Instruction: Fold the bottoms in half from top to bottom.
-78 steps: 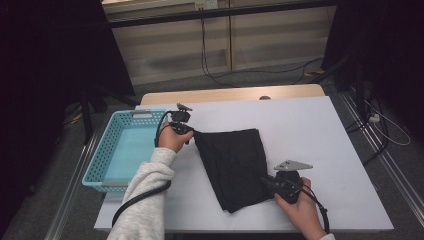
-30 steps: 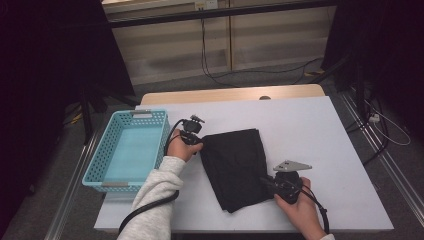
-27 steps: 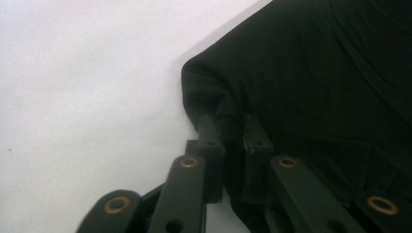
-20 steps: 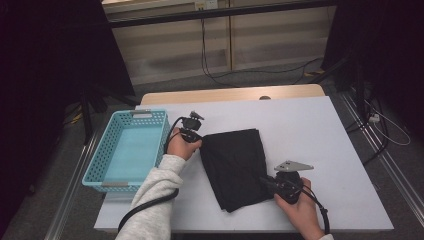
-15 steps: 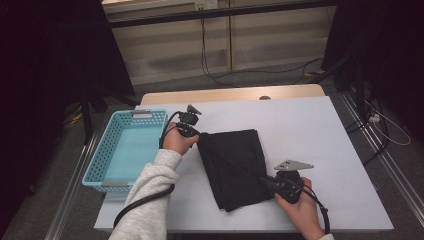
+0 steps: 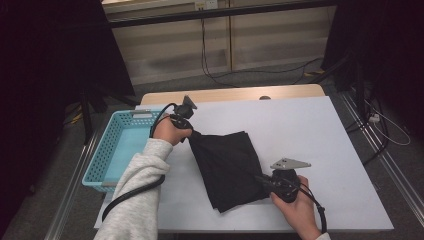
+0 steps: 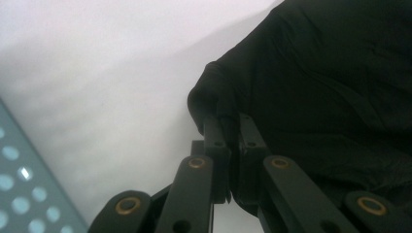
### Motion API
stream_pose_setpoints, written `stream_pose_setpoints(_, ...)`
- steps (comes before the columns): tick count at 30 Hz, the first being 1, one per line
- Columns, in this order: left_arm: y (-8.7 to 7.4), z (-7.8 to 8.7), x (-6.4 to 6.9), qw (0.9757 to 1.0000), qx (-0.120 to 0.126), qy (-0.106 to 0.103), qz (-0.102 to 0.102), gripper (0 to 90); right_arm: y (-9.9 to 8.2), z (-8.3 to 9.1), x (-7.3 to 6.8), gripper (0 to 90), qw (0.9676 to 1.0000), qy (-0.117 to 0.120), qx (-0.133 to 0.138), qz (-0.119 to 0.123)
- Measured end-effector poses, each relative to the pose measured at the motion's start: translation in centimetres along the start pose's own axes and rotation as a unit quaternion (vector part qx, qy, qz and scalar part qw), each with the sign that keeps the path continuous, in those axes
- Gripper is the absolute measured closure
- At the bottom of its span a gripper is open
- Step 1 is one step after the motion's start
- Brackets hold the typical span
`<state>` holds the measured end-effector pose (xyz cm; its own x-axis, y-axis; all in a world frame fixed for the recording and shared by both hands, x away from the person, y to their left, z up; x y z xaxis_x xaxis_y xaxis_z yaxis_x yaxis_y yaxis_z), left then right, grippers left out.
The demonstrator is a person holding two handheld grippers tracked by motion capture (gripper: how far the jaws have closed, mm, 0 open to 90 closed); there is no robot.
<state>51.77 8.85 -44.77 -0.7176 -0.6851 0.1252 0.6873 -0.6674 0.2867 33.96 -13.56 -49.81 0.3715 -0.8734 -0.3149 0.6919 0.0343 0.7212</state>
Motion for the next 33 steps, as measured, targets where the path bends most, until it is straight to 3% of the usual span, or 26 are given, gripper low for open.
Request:
stream_pose_setpoints(18,-0.1,3.1,-0.1,0.9977,-0.068,0.0,-0.008,86.4,0.5,0.1,-1.9,82.5,0.9997,0.004,0.013,0.021)
stream_pose_setpoints(33,-0.4,5.6,-0.3,0.9968,-0.079,0.006,-0.017,86.3,1.0,-0.1,-3.1,82.5,0.9993,0.01,0.026,0.024)
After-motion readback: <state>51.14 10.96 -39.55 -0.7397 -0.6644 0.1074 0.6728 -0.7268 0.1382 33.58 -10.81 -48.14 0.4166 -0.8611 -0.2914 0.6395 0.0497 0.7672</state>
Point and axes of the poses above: each handheld gripper's, and its own axes: z roughly backward along the jaws, y roughly out of its top, x roughly to its right, the point moved 8 cm from there along -z, roughly forward along the jaws, and after that the axes turned 8 degrees about -z, right-handed, at the moved point
